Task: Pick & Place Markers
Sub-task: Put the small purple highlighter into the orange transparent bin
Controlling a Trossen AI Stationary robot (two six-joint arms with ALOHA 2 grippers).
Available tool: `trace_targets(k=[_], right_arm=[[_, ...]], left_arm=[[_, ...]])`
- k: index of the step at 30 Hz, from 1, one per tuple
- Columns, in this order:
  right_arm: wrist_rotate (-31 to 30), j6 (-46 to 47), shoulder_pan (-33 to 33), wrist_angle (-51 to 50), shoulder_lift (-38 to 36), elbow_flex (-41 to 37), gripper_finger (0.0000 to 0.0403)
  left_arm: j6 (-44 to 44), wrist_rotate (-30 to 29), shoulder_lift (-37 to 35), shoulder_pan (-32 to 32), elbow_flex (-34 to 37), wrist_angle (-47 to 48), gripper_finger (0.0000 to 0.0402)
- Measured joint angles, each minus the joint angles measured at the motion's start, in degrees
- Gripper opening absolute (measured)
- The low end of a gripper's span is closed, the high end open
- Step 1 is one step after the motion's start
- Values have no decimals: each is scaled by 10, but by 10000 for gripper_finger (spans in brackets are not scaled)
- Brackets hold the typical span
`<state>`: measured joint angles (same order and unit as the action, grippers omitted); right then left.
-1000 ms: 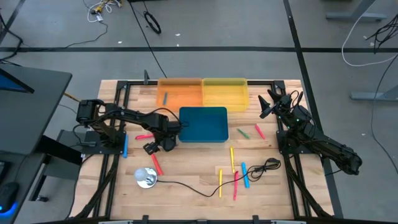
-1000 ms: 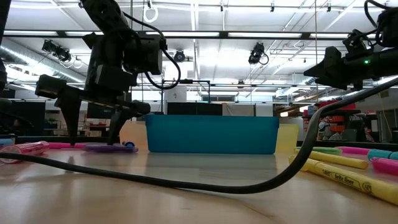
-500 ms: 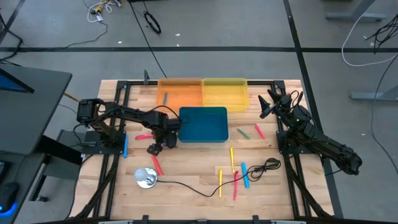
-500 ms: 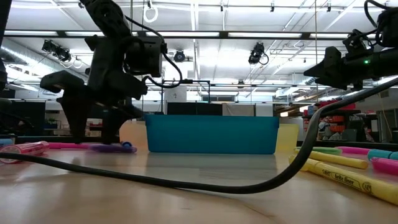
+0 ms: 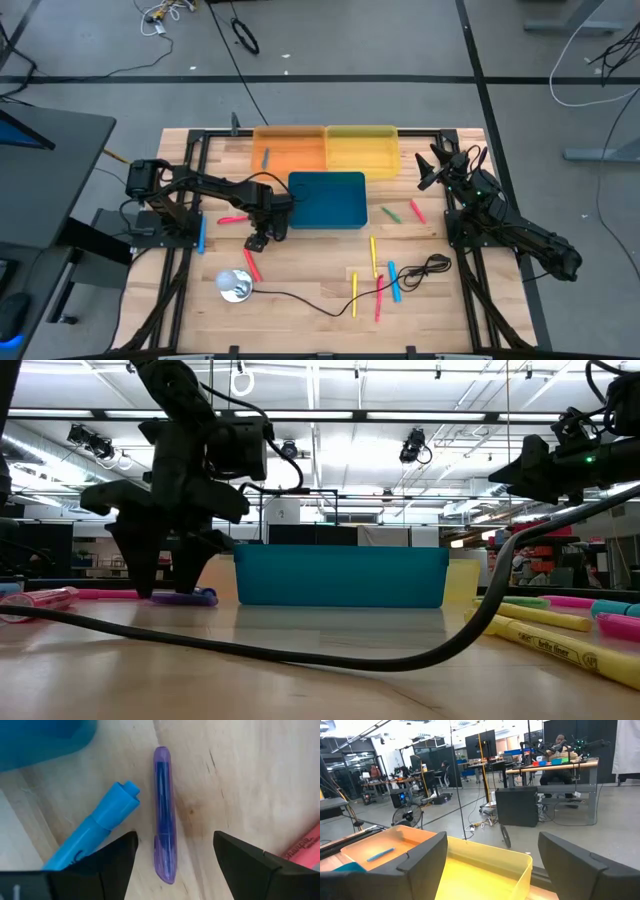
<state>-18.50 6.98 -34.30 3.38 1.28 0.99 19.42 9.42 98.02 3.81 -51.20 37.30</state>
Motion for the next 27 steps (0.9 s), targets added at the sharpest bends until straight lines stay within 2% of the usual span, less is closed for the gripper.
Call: trace_targets(k=[4,7,14,20,27], right_arm=[[0,0,0,0,0,0,314],[0,0,0,0,0,0,314],[0,0,0,0,0,0,314],[0,0,0,0,0,0,314],[0,0,0,0,0,0,314]], left_arm=[[-10,-32,1,-4,0,-7,271],[-8,-38,1,-4,1,-10,248],[-8,-52,3,-3,1,-17,139],[-8,-39,3,-2,1,-18,44],[-8,-21,4,2,1,-19,40]])
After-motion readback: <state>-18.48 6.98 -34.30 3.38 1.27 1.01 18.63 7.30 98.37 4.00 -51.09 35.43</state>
